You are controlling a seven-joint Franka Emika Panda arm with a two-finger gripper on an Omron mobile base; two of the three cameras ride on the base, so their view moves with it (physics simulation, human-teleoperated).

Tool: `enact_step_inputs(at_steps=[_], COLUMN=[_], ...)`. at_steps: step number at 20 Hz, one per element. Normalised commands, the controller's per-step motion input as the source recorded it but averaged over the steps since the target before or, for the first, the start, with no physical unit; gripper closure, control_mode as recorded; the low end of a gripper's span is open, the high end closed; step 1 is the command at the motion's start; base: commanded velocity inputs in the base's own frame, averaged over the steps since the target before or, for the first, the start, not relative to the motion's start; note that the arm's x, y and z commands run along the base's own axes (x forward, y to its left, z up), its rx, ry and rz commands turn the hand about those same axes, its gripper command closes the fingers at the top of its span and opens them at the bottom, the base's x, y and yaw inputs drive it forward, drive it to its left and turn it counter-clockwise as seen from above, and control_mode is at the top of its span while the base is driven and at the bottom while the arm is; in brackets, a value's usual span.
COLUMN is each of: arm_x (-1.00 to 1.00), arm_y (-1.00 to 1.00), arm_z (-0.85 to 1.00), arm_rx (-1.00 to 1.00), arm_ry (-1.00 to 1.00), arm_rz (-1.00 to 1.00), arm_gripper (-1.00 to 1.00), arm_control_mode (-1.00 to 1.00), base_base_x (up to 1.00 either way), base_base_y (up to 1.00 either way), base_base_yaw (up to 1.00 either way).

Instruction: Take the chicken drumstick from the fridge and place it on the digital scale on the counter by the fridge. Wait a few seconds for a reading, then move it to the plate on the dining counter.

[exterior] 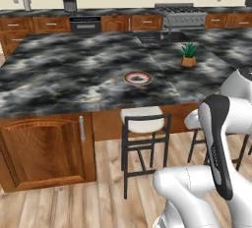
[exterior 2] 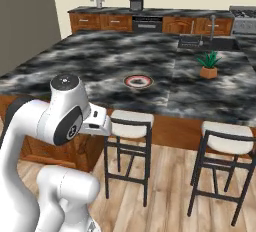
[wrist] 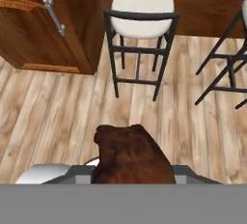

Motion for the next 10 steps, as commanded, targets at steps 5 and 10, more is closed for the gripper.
enact_step_inputs(at_steps=[5, 10], arm_x=[0.00, 0.00], arm_y=[0.00, 0.00], arm_z=[0.00, 0.00], arm_rx=[0.00, 0.00], arm_ry=[0.00, 0.00], arm_rz=[0.00, 0.00], arm_gripper=[1.00, 1.00], arm_control_mode=[1.00, 1.00], base_base_x=[1.00, 0.79], base_base_y=[0.12, -0.15], base_base_yaw=[-0.24, -0.07])
